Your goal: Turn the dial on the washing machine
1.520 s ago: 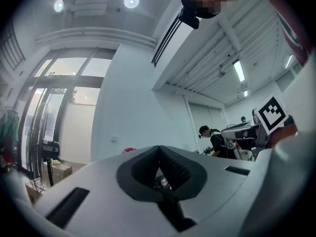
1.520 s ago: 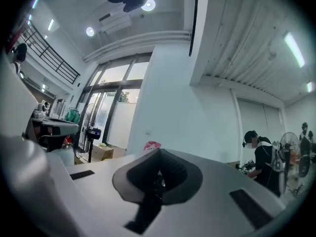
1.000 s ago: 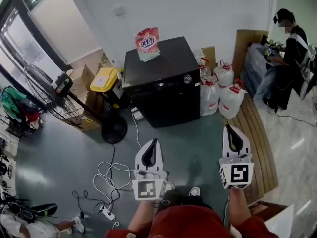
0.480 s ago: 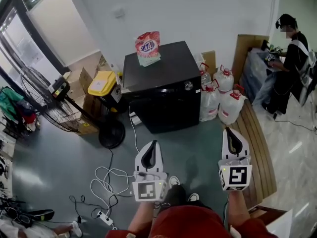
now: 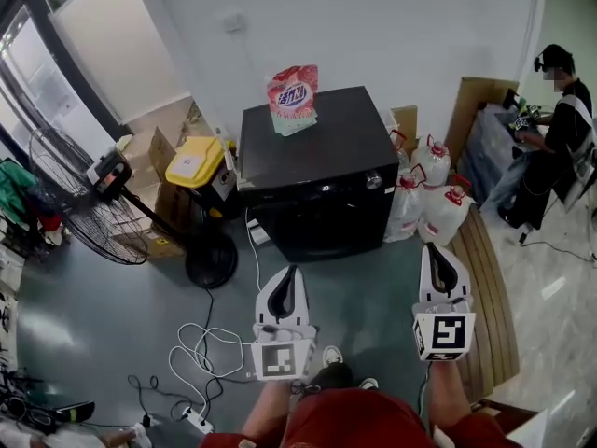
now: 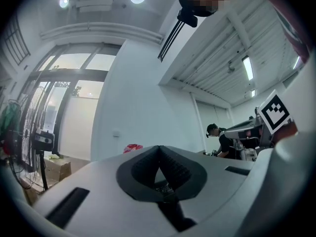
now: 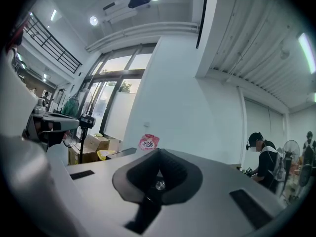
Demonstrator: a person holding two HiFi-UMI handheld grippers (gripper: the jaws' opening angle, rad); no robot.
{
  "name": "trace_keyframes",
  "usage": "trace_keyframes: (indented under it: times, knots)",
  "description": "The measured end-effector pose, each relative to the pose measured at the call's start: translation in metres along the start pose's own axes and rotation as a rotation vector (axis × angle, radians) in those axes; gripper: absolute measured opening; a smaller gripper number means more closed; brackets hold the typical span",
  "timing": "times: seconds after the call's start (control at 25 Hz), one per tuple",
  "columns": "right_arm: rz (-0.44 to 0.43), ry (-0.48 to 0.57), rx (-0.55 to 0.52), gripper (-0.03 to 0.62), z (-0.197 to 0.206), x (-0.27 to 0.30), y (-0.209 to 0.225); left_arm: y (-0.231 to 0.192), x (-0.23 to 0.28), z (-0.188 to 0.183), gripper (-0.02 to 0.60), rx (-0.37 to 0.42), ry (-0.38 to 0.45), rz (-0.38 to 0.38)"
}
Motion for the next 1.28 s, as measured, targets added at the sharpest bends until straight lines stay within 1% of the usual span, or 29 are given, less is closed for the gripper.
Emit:
trace_keyframes:
  times: [0.4, 0.76, 1.04, 1.16, 1.28]
  knots:
    - [0.002, -0.016, -0.015, 0.009, -0.011, 0.097, -0.05, -0.091, 0.06, 0.022, 0.009, -0.017, -0.001, -0.011]
    - [-0.002, -0.024, -0.045, 0.009, -0.013, 0.154, -0.087, -0.15, 0.093, 0.041, 0.009, -0.036, 0.001, -0.025]
    - [-0.004, -0.031, -0.037, 0.009, -0.009, 0.181, -0.093, -0.165, 0.11, 0.05, 0.009, -0.032, -0.006, -0.035]
    - [-0.009, -0.028, -0.034, 0.009, -0.004, 0.191, -0.085, -0.159, 0.118, 0.055, 0.009, -0.032, -0.01, -0.033]
    - [-0.009, -0.022, -0.037, 0.009, -0.001, 0.201, -0.069, -0.148, 0.13, 0.058, 0.009, -0.026, -0.019, -0.033]
Point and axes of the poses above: the fingertips, and each gripper's own axes: x forward along the fingers, y to its right, z out of its underside, the point moved 6 cm from there along -x, backward along the fingers, and after that the axes turned 5 degrees about x, right-handed, at the moved point
